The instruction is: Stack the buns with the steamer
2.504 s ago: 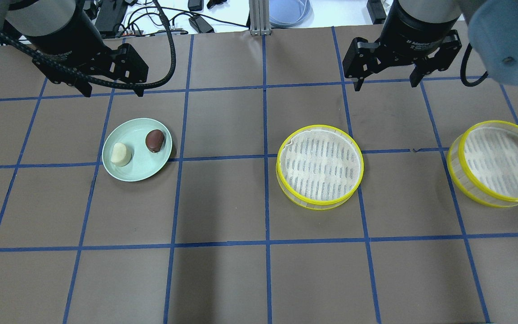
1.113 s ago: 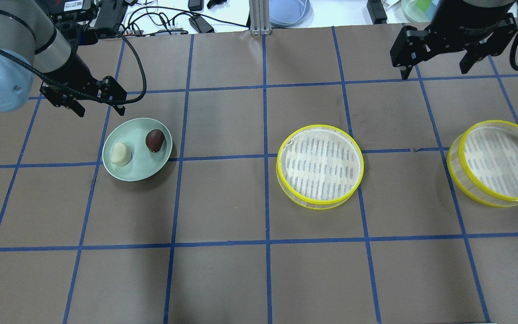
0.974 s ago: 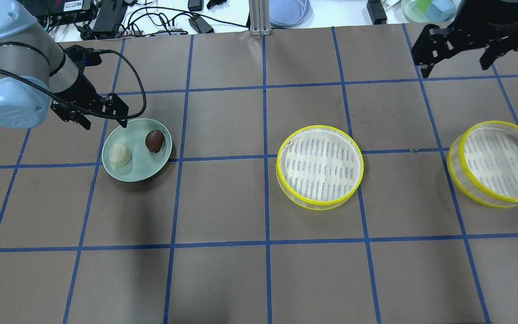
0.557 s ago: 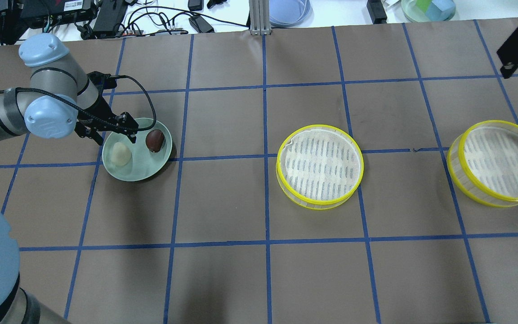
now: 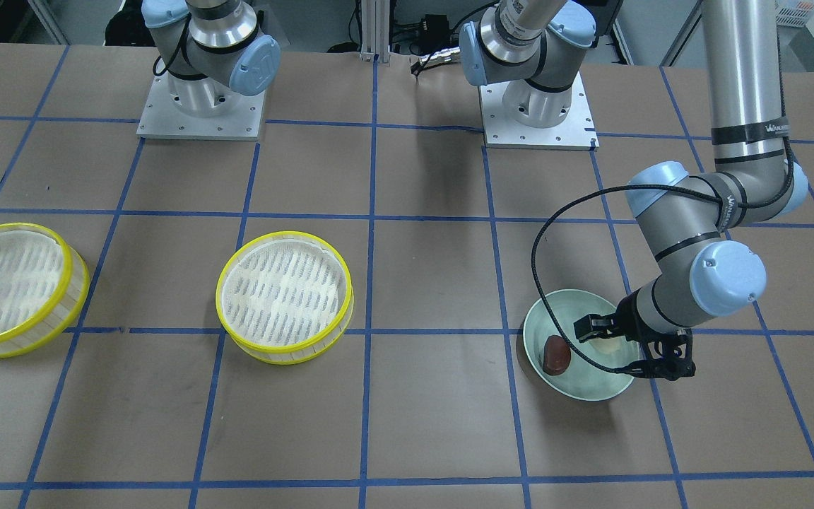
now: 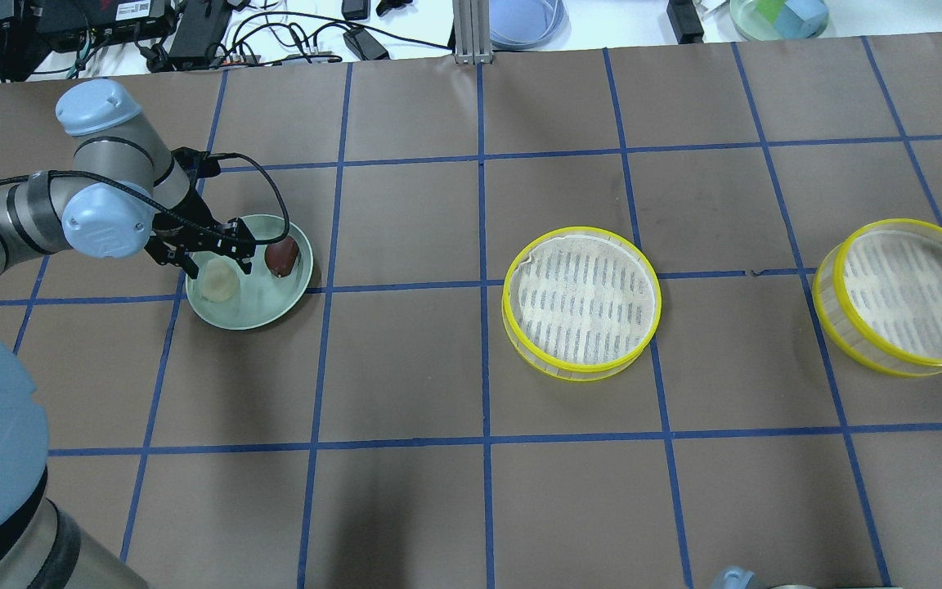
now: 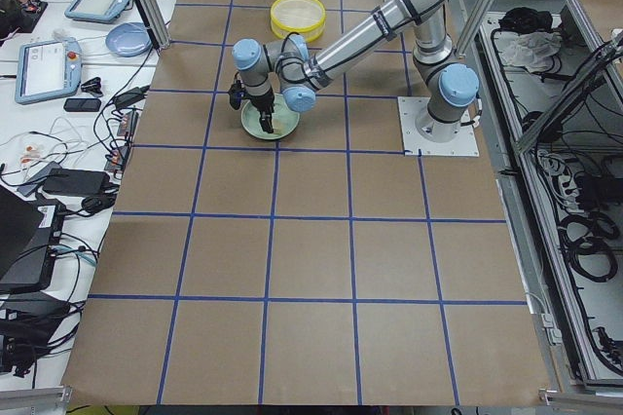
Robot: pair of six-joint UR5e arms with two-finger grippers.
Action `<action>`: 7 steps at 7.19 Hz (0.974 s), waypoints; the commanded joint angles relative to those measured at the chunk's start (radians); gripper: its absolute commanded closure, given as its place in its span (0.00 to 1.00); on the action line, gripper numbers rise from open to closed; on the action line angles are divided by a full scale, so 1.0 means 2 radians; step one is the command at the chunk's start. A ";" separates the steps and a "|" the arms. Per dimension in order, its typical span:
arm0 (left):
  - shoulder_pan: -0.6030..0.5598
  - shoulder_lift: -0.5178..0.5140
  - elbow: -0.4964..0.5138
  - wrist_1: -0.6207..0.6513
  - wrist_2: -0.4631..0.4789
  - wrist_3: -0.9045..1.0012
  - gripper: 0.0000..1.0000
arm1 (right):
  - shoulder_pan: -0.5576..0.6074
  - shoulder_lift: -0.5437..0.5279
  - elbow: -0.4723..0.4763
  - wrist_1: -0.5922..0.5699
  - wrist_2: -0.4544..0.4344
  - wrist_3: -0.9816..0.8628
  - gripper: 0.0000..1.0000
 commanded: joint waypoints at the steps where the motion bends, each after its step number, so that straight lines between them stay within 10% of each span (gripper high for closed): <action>1: 0.000 -0.004 0.000 0.001 0.023 0.001 0.65 | -0.052 0.053 0.034 -0.067 0.000 -0.036 0.01; 4: 0.000 -0.002 0.002 0.000 0.023 0.009 1.00 | -0.077 0.134 0.045 -0.125 -0.017 -0.036 0.08; 7: -0.015 0.030 0.023 -0.021 -0.010 0.000 1.00 | -0.077 0.166 0.051 -0.157 -0.018 -0.036 0.17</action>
